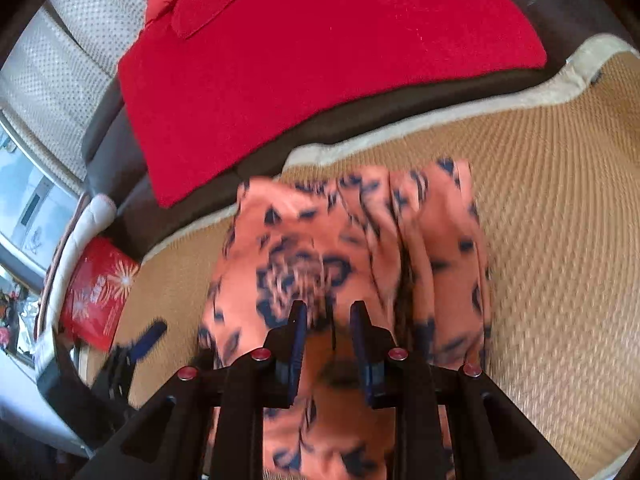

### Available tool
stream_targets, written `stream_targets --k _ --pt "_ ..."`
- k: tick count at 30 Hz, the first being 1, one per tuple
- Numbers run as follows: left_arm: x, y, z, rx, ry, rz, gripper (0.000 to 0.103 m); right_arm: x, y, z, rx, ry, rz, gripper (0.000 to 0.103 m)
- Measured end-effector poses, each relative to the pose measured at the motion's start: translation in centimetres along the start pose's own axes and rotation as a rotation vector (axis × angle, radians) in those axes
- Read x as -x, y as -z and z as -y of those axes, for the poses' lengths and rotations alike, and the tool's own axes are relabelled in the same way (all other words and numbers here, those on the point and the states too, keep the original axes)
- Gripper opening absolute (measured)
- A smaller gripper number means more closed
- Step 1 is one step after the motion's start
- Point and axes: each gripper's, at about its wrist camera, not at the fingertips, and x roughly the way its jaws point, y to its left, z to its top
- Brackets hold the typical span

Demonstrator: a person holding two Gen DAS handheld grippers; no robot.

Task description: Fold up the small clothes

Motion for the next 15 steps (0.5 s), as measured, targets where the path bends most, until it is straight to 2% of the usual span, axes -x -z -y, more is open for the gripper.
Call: stream_targets --k 1,5,9,10,11,12,13,15 --pt "0.0 0.0 0.0 0.001 -0.004 0.001 0.082 -0.2 0.5 0.1 0.005 0.004 -0.007 0.029" --pt "0.0 0.1 0.1 0.004 -0.018 0.006 0.083 -0.2 1.2 0.0 0.04 0.017 -0.004 0.029" --pt "-0.1 0.1 0.0 0.007 -0.024 0.006 0.085 1.8 1.1 1.5 -0.003 -0.014 0.086 0.034" --pt "-0.1 0.1 0.0 0.008 -0.026 0.006 0.085 2.4 1.0 2.1 -0.025 -0.018 0.114 0.047" --pt "-0.1 0.0 0.0 0.008 -0.027 0.007 0.085 2.9 0.9 2.7 -0.045 -0.023 0.137 0.076" --pt "-0.1 0.0 0.0 0.008 -0.028 0.007 0.085 3.6 0.9 3.4 -0.069 -0.017 0.179 0.083" --pt "-0.1 -0.1 0.0 0.009 -0.026 0.005 0.085 4.3 0.9 3.9 -0.077 -0.008 0.204 0.084" --pt "-0.1 -0.4 -0.2 0.016 -0.013 -0.002 0.085 4.6 0.8 4.7 -0.084 0.002 0.196 0.084"
